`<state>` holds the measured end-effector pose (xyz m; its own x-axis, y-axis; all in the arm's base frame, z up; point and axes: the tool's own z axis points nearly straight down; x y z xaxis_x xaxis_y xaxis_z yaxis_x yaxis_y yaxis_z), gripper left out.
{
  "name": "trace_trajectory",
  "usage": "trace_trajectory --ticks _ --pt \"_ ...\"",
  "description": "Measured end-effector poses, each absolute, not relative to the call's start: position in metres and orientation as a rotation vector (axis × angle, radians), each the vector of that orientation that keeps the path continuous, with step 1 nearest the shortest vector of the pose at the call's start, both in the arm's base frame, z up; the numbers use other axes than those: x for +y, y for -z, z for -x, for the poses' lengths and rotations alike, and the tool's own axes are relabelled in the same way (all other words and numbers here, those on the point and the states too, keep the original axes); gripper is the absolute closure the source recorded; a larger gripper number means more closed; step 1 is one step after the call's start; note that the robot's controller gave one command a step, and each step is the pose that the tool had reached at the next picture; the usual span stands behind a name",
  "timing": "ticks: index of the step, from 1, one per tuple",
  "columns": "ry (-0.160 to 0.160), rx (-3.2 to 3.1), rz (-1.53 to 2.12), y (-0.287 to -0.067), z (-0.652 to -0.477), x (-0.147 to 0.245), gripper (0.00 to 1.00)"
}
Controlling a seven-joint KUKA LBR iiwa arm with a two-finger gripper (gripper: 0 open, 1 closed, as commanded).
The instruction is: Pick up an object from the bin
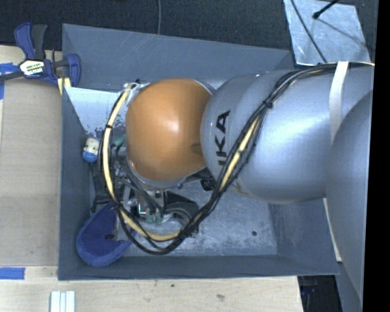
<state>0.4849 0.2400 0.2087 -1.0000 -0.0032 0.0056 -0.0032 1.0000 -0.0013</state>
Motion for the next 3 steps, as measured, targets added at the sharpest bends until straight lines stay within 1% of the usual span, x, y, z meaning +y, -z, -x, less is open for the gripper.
trace_trajectory --ticks 1,2,3 --pt "0.003 -3.089 -0.617 -0.070 -0.492 0.189 0.00" --pt "0.004 -3.091 -0.618 -0.073 -0.492 0.190 1.00" --pt "0.002 -3.087 -0.640 -0.197 -0.513 0.184 1.00"
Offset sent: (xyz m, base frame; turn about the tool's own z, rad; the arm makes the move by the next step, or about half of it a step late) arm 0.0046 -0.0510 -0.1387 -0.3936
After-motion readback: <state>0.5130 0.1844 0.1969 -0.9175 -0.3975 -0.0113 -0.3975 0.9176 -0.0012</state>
